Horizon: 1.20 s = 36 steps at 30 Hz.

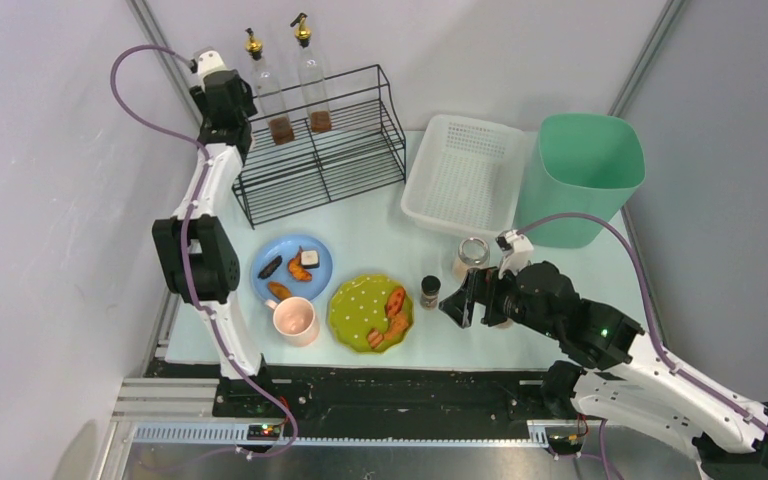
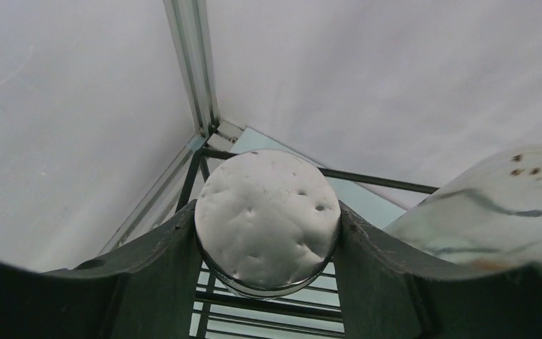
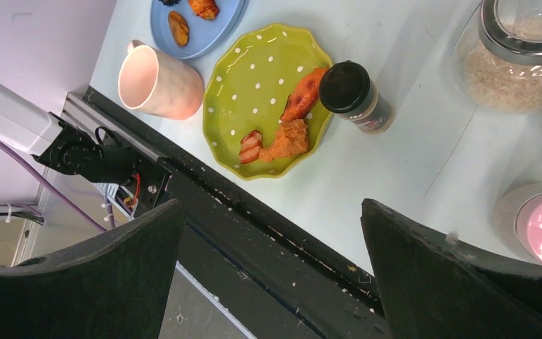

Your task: Clear the kitchen counter

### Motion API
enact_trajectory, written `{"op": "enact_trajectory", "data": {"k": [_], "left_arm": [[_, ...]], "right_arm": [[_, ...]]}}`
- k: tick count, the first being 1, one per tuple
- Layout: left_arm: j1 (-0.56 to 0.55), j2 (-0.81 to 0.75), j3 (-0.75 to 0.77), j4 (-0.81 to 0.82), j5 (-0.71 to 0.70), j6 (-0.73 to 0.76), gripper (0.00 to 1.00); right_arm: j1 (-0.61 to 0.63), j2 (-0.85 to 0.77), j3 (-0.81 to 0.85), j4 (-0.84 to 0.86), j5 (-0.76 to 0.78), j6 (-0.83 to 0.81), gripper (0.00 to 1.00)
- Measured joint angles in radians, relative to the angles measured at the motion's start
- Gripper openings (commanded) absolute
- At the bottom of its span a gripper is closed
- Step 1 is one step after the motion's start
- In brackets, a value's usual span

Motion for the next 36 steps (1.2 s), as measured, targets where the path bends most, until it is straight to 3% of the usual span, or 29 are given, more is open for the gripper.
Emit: {"op": "enact_trajectory", "data": {"k": [2,4,5,9,13,16,25,36], "left_arm": [[0.0,0.0,-0.02,0.006,0.0,-0.011,0.12],[0.001,0.0,-0.034,0.02,-0.002,-0.022,0.22],[0.001,0.0,-0.035,0.022,-0.003,-0.025,0.33],[0.001,-0.001,-0.048,0.042,-0.006,-0.034,0.59],[-0.002,-0.009,-0.069,0.068,-0.019,-0.035,0.71],[-0.005,-0.025,-0.098,0.069,-0.035,-0.035,0.97],[-0.033,-0.165,-0.205,0.041,-0.05,-0.031,1.0],[-0.051,-0.45,-0.395,0.053,-0.024,-0.057,1.0]], "right_arm": [[0.006,-0.003,-0.002,0.0,0.002,0.002,1.0],[0.01,-0.01,-0.008,0.0,0.006,0.005,1.0],[0.012,-0.013,-0.011,0.0,0.008,0.008,1.0],[0.018,-0.026,-0.015,-0.006,0.017,0.018,1.0],[0.021,-0.04,-0.015,-0.012,0.026,0.026,1.0],[0.021,-0.049,-0.015,-0.022,0.028,0.031,1.0],[0.022,-0.093,-0.018,-0.059,0.056,0.048,1.0],[0.022,-0.168,-0.018,-0.144,0.086,0.079,1.0]]}}
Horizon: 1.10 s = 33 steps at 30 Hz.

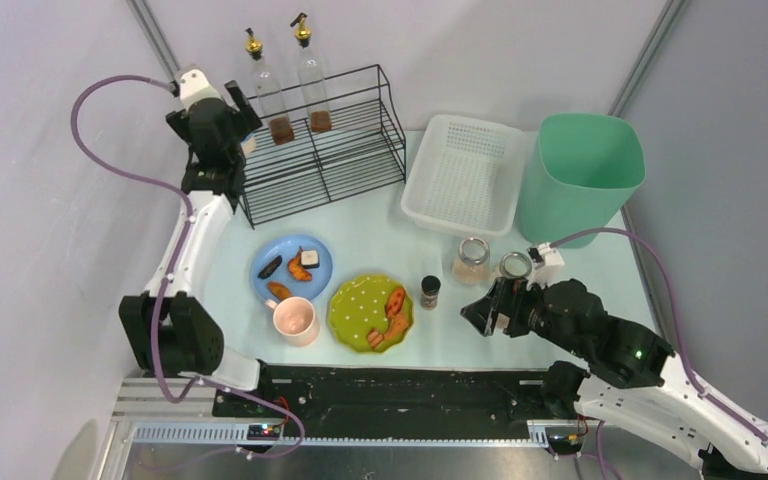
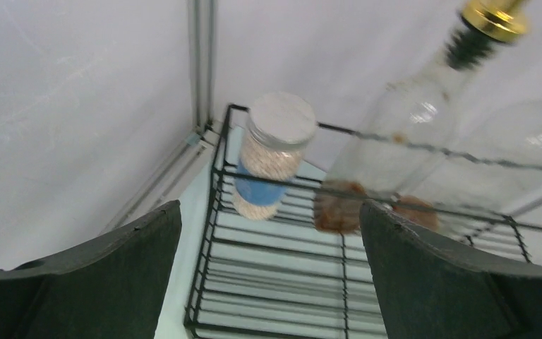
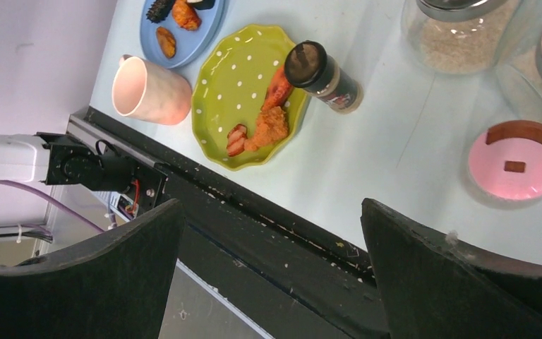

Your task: Clear the kitchen counter

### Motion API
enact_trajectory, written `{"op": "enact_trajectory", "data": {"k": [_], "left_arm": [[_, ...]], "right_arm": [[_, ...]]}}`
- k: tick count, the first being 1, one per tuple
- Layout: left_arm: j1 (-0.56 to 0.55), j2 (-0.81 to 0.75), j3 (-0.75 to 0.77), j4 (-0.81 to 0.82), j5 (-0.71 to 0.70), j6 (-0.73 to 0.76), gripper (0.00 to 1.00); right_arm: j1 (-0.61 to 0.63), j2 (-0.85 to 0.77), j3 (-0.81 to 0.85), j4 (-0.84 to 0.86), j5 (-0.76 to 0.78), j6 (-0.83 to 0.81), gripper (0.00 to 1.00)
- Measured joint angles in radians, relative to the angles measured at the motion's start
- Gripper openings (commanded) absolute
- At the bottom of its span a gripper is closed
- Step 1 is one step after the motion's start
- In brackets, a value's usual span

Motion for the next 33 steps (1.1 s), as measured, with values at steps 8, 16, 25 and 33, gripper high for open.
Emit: {"op": "enact_trajectory", "data": {"k": [8,16,25,33], "left_arm": [[-0.254,-0.14,-0.16,0.011,-0.026,-0.013,1.0],[-0.543,-0.185,-0.26,0.061,-0.043,0.013,1.0],[-0.767,-0.18,-0.255,0.069,0.082,0.034,1.0],[-0.808,-0.024,-0.162,0.024,0.365,-0.064,1.0]], "right_arm": [[0.0,-0.033,0.081,-0.144,0.055,0.016,1.0],[0.0,-0.072,0.185,-0.323,0.157,0.053,1.0],[0.0,-0.08,0.214,-0.49,0.304,0.138,1.0],[0.0,-0.077,0.256,-0.548,0.366,0.164,1.0]]}}
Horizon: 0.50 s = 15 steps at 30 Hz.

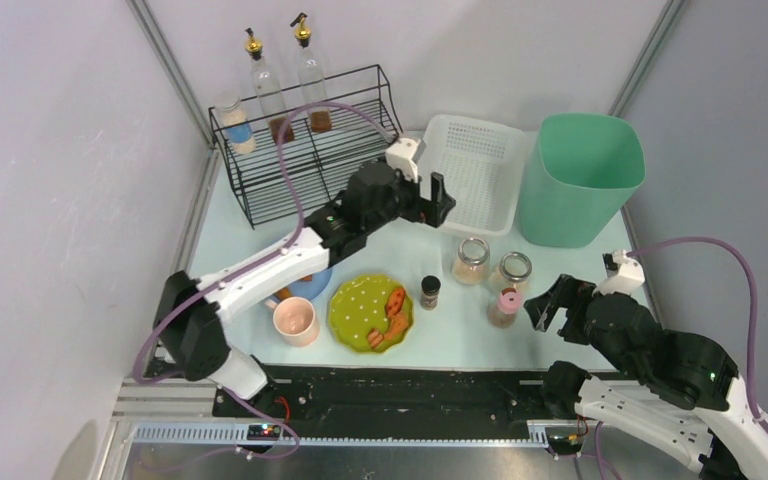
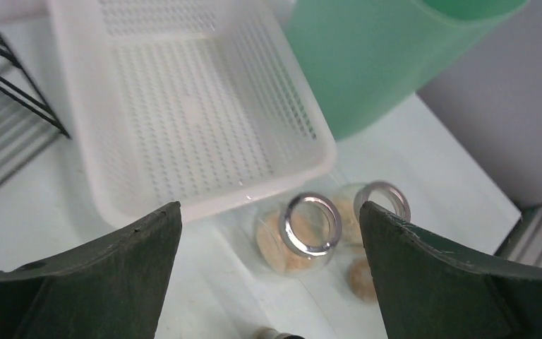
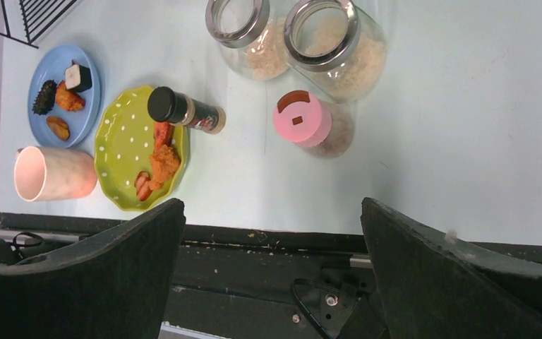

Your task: Clear the kitchen counter

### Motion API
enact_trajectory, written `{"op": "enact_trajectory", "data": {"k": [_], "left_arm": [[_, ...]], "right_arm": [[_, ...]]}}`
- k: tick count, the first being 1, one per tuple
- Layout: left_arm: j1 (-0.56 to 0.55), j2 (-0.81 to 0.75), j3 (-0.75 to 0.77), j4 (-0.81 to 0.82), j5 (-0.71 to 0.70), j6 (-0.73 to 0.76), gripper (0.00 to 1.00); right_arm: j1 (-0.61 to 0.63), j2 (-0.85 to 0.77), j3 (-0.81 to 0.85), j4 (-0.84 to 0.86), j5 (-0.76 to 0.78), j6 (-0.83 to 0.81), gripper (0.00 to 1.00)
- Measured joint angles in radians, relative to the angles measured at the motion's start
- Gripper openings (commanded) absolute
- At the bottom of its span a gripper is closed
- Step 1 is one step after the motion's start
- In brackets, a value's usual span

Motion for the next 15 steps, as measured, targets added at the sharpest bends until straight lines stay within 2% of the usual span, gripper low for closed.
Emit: {"op": "enact_trajectory", "data": {"k": [6,15], "left_arm": [[-0.075,0.166,0.055,-0.073,0.048,-0.037,1.0],[-0.183,0.328,0.196,-0.195,-0.043,-0.087,1.0]], "right_arm": [[0.0,0.0,0.007,-0.031,0.025,0.011,1.0],[0.0,0.006,0.007,-0.049,0.034,0.019,1.0]]}}
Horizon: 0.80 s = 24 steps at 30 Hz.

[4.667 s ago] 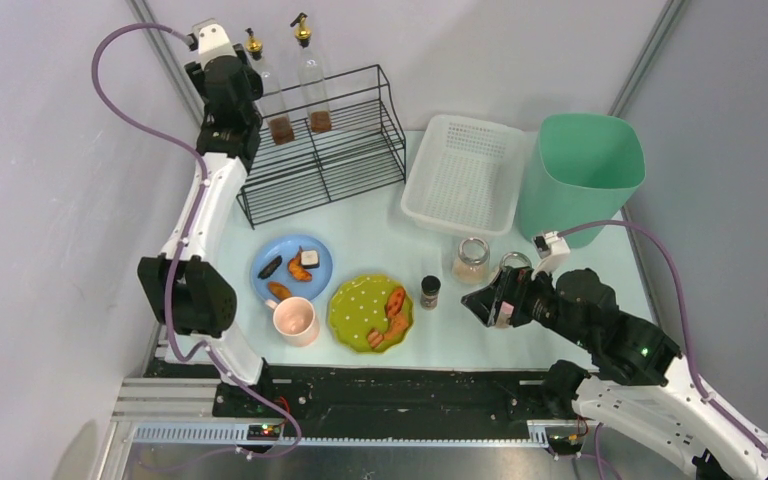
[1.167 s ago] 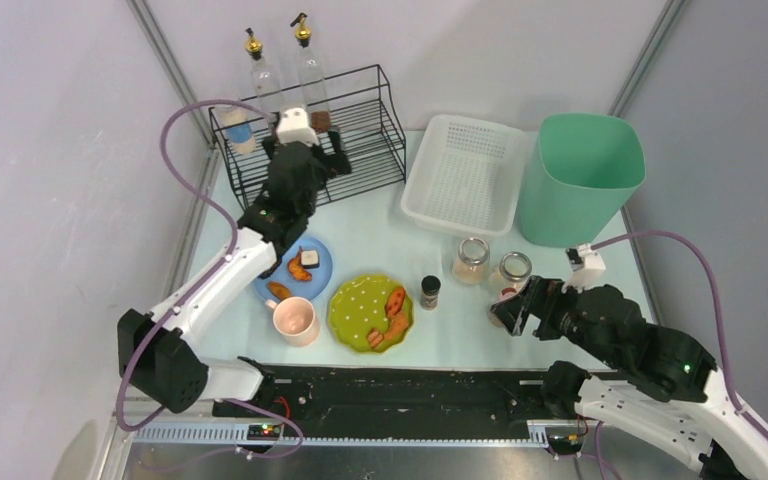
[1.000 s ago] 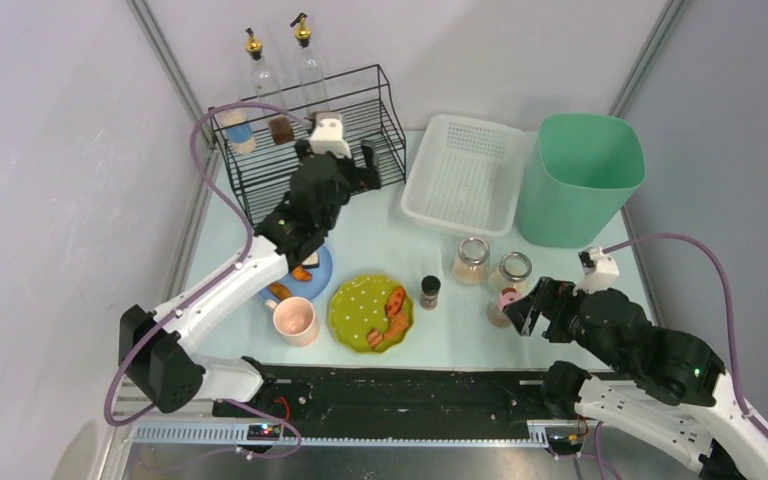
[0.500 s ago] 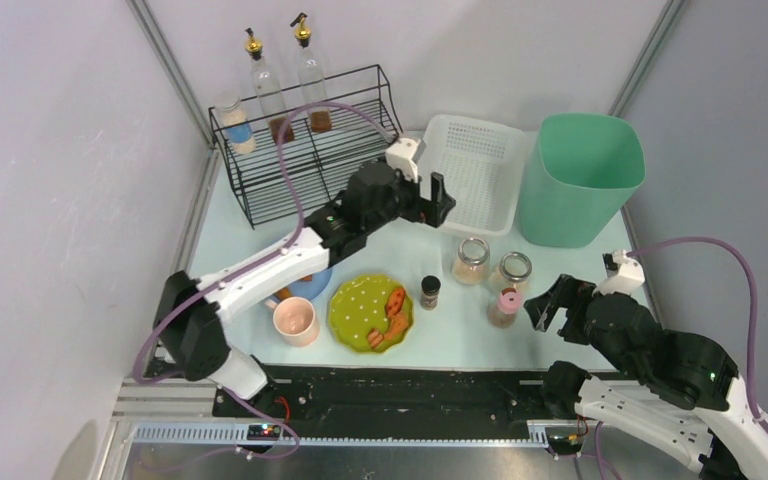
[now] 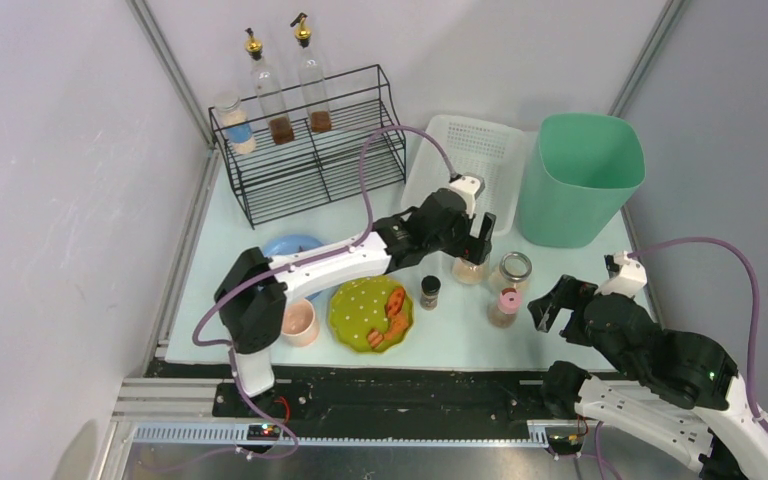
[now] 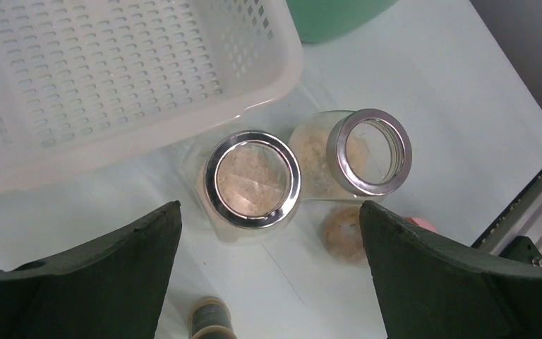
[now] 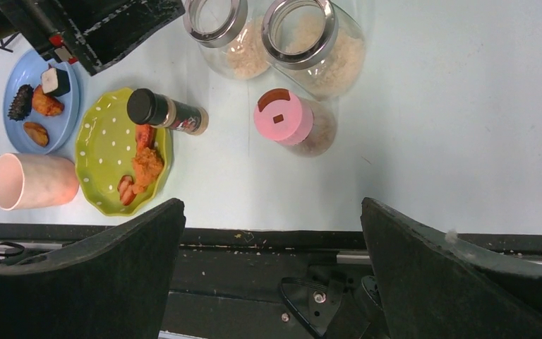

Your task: Clear the kitchen counter

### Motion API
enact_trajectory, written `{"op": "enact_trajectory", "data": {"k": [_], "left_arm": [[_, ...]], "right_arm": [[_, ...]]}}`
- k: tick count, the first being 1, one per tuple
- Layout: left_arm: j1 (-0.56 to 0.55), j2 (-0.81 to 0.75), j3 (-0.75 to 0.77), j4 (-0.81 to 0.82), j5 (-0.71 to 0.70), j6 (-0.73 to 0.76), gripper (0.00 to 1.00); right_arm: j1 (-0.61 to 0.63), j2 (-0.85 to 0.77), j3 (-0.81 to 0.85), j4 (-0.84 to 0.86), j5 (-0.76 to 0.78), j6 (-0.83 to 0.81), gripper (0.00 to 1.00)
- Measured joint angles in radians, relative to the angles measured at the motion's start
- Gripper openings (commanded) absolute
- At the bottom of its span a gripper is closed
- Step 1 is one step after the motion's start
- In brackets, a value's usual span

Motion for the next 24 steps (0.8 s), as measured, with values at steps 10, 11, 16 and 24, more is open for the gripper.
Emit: {"op": "enact_trajectory", "data": {"k": [10,11,16,24], "left_arm": [[-0.088,0.15,0.191,-0.146,-0.156,-0.006,1.0],[-0.092,0.161,0.197,-0.159,-0.167,-0.007,1.0],[-0.097,0.204,0.216,-0.209,-0.224,-0.009,1.0],[-0.093,0.277,0.259,-0.235,-0.27,-0.009,1.0]], "right_arm": [[0.0,0.002,0.0,-0.001,0.001,0.011,1.0],[0.0,0.002,0.0,-0.001,0.001,0.011,1.0],[0.0,0.002,0.0,0.0,0.0,0.011,1.0],[0.0,0.002,0.0,0.002,-0.005,0.014,1.0]]}}
